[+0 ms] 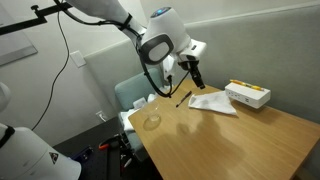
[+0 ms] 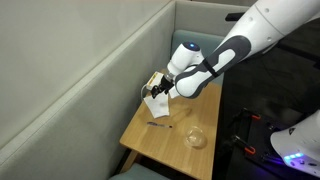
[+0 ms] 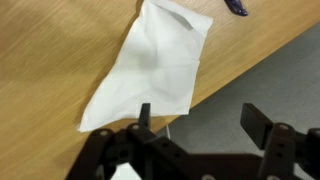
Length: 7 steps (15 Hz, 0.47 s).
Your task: Wipe the table with the napkin
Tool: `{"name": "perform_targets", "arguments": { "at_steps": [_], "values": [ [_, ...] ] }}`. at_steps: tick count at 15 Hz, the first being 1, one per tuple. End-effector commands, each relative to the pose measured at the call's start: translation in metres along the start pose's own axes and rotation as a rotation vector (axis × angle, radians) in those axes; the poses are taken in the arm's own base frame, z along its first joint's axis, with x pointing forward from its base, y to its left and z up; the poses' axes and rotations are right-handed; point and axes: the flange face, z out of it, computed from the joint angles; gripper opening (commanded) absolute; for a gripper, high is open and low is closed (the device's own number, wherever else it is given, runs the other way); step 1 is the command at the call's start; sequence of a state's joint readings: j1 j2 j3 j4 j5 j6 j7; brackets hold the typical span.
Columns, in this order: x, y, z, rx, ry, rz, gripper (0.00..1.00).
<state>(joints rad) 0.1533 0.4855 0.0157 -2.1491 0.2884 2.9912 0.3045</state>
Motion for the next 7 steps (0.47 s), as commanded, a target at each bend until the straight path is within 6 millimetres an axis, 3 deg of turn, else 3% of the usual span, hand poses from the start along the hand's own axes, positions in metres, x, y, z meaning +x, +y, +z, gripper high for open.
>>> {"name": "perform_targets", "arguments": {
  "at_steps": [1,7],
  "values": [
    [-0.012,0.006,-0.064,-0.019,0.001,0.014,1.0],
    [-0.017,0.005,-0.109,-0.051,-0.03,0.013,1.0]
  ]
}}
